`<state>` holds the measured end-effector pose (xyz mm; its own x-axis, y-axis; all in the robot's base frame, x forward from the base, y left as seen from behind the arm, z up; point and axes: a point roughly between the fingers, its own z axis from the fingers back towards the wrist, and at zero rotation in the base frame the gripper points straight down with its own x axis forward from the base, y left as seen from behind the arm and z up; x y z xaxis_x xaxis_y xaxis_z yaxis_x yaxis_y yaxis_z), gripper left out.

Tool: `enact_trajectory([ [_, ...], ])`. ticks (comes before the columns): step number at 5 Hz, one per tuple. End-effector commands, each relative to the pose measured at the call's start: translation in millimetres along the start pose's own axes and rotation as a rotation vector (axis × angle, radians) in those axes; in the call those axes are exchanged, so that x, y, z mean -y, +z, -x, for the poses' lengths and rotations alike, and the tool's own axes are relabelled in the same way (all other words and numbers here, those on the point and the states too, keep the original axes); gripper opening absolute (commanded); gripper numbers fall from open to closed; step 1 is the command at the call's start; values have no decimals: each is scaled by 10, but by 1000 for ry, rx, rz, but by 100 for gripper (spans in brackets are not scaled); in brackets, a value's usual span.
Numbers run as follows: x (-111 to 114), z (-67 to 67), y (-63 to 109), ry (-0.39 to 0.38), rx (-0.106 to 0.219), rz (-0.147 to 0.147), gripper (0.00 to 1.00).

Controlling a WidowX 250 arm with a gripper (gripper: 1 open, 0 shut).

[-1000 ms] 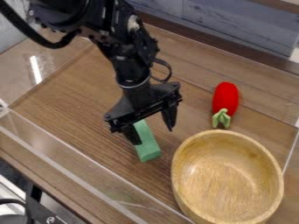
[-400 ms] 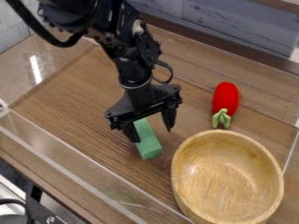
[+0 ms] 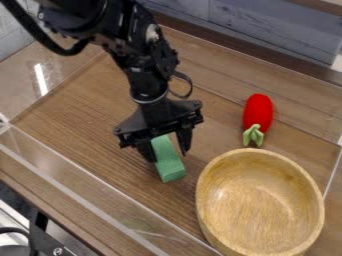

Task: Put the green block in the brown bowl

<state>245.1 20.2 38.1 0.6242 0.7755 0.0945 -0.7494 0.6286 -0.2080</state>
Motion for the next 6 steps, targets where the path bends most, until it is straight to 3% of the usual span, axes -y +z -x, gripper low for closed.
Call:
enact_trajectory([
  [1, 126, -199, 296, -66, 28, 46, 0],
  [2, 192, -362, 527, -146, 7, 75, 0],
  [3, 154, -444, 552, -214, -1, 80, 0],
  [4, 106, -468, 560, -212, 3, 72, 100],
  [5, 75, -506, 549, -202, 9, 65, 0],
  [6, 63, -545, 548, -191, 17, 61, 0],
])
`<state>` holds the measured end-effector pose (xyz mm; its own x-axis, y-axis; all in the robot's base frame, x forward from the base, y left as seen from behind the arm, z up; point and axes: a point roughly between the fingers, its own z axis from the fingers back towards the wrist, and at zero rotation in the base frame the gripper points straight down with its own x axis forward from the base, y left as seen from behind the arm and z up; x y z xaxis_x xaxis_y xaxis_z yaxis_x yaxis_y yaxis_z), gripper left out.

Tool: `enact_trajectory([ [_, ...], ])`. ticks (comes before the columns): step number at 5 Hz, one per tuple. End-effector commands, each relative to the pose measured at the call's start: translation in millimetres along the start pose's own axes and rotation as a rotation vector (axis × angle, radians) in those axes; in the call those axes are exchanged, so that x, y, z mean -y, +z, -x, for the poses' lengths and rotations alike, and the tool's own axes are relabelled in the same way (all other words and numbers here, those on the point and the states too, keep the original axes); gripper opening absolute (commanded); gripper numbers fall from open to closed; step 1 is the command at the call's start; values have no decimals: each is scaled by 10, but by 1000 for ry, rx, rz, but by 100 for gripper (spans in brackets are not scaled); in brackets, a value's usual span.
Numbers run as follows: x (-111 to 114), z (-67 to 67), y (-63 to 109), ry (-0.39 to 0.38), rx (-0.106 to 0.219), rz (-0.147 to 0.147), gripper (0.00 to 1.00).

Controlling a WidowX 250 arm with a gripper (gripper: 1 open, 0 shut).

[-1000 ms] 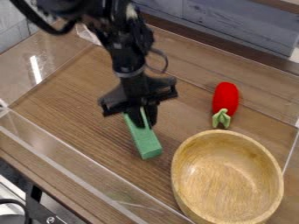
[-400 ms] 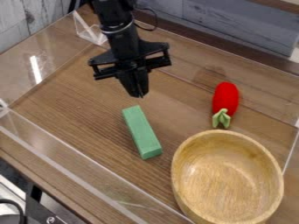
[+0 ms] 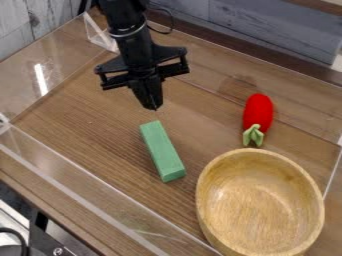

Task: Put the green block in the brown bowl

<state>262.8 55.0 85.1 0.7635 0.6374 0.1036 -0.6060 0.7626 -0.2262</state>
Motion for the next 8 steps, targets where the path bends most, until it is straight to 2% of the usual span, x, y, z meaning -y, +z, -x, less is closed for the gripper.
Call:
enact_trajectory([
  [1, -22, -187, 125, 42, 63, 2, 0],
  [2, -85, -168, 125, 88, 74, -22, 0],
  [3, -108, -28, 62, 82, 69, -41, 100],
  [4, -50, 40, 32, 60, 61, -46, 0],
  [6, 121, 40, 148, 68, 53, -52, 0],
  [8, 109, 155, -126, 84, 41, -61, 0],
])
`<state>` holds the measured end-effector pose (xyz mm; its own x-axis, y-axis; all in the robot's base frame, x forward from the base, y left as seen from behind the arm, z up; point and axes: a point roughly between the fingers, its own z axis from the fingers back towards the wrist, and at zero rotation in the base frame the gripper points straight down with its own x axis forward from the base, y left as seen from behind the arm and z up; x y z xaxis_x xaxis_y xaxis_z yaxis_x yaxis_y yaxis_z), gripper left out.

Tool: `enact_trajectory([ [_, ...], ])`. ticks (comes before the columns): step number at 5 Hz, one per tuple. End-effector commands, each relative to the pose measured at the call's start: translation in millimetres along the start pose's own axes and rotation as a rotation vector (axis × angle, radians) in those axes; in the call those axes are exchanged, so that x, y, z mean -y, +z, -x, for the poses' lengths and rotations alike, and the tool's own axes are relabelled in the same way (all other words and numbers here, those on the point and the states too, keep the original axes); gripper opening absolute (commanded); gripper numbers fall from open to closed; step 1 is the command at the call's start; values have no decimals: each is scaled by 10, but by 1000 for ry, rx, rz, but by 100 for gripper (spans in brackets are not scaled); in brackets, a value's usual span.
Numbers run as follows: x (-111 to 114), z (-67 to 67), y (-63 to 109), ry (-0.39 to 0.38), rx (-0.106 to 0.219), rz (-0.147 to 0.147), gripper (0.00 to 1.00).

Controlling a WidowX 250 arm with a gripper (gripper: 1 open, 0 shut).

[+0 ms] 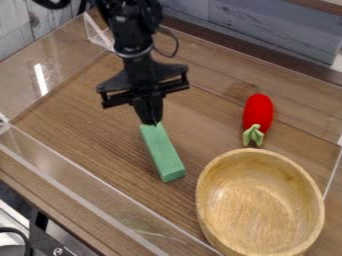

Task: Put the green block in the brown bowl

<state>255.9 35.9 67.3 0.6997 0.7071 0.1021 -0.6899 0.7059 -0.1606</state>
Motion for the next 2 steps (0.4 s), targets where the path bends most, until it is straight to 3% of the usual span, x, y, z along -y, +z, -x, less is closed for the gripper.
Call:
enact_trajectory([
  [1, 68, -96, 49, -50, 19, 25, 0],
  [2, 92, -161, 60, -91, 19, 35, 0],
])
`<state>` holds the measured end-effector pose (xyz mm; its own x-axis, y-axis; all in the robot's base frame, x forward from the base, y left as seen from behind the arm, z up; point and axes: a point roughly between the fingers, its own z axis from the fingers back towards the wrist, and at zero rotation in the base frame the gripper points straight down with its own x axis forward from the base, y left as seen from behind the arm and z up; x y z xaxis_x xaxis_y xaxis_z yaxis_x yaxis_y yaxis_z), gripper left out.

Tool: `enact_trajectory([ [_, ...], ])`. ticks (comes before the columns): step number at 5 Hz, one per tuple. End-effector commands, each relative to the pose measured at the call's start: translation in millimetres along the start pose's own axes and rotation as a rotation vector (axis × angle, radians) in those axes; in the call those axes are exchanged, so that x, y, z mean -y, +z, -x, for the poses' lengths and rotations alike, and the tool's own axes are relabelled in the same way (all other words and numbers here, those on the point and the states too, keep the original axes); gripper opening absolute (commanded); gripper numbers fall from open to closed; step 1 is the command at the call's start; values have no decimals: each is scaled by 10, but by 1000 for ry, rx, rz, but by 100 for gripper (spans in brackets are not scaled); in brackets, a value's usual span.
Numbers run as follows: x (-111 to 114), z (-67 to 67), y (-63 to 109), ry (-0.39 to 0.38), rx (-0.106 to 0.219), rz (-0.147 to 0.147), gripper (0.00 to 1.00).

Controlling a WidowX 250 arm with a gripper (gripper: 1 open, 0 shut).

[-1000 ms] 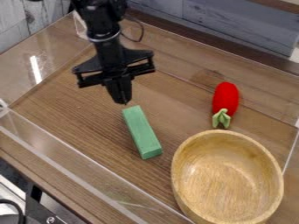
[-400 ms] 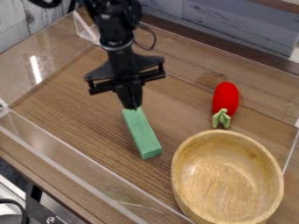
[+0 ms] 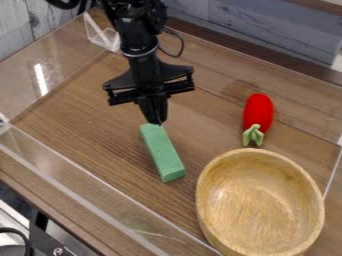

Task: Put the green block in the brown bowl

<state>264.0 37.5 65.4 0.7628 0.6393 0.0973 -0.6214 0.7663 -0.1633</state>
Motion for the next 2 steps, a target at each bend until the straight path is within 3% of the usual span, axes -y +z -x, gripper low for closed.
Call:
enact_trajectory([
  [1, -10, -208, 125, -23, 36, 29, 0],
  [2, -83, -299, 130, -38, 30, 33, 0],
])
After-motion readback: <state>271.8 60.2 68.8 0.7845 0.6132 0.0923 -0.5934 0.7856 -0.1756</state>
